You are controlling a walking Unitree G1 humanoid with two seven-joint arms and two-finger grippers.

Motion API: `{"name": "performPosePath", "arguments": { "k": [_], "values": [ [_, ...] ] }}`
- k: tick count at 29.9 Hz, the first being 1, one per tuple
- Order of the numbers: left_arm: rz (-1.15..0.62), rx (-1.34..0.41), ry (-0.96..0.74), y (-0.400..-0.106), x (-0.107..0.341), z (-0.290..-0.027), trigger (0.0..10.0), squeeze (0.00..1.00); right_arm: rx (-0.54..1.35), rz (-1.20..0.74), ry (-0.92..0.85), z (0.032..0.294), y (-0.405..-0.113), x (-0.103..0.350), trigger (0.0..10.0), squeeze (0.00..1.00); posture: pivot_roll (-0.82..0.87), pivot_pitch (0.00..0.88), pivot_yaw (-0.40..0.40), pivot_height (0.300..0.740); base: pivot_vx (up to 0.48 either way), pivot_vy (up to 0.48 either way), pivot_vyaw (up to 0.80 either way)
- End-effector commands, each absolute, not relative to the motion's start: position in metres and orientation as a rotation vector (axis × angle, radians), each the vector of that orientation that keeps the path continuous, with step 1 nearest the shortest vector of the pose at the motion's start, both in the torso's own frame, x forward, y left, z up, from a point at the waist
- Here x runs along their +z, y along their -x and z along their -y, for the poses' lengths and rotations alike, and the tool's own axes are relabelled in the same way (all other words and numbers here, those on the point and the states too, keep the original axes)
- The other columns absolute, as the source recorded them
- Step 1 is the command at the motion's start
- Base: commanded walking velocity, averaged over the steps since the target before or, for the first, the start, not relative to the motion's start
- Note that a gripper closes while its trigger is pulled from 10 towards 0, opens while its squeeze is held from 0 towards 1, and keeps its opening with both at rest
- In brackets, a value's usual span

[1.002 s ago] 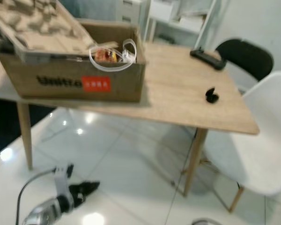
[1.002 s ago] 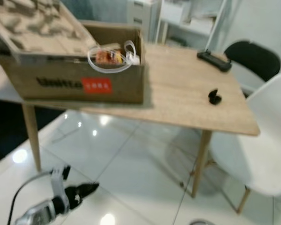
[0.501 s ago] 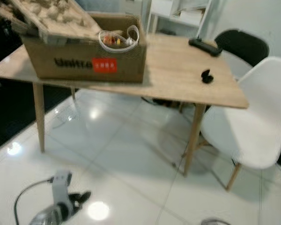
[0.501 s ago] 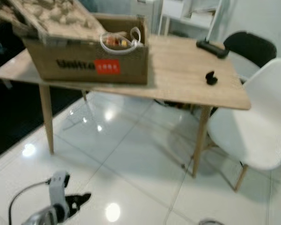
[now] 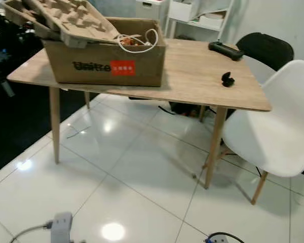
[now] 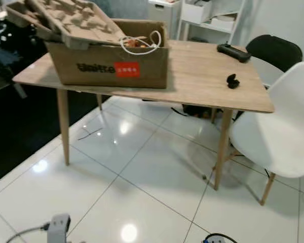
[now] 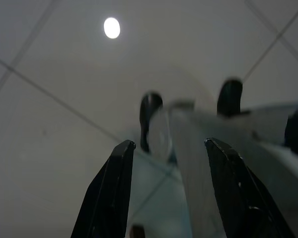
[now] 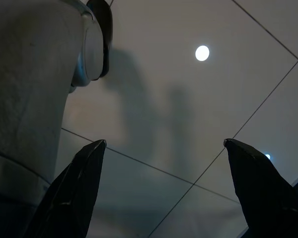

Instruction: Picking trash to rubbish bin

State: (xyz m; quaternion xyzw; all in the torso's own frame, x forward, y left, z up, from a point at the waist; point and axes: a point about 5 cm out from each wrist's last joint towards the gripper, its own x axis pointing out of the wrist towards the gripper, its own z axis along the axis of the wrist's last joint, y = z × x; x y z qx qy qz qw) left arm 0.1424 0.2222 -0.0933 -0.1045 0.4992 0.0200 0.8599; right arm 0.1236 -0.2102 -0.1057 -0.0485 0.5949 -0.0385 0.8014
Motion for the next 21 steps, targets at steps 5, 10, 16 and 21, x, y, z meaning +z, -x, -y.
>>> {"name": "performPosePath", "arguments": {
  "k": [5,10,16,21],
  "values": [
    [-1.178,0.063,0.163,-0.11,-0.106,-0.218,10.0,0.0,-0.097,-1.306,0.098,0.222,-0.113,-0.106,10.0,0.0,0.06,0.093,-0.008,0.74,0.0,0.0,-0.6],
    [-1.208,0.053,0.138,-0.102,-0.109,-0.215,10.0,0.0,-0.112,-1.322,0.117,0.239,-0.104,-0.105,10.0,0.0,0.07,0.093,-0.01,0.74,0.0,0.0,-0.8],
    [-1.223,0.027,0.064,-0.102,-0.109,-0.213,10.0,0.0,-0.13,-1.341,0.161,0.254,-0.096,-0.103,10.0,0.0,0.08,0.089,-0.014,0.74,0.0,0.0,-0.8],
    [-1.252,-0.031,-0.065,-0.101,-0.11,-0.214,10.0,0.0,-0.123,-1.329,0.173,0.242,-0.105,-0.104,10.0,0.0,0.08,0.085,-0.016,0.74,0.0,0.0,-0.8]
  ]
}}
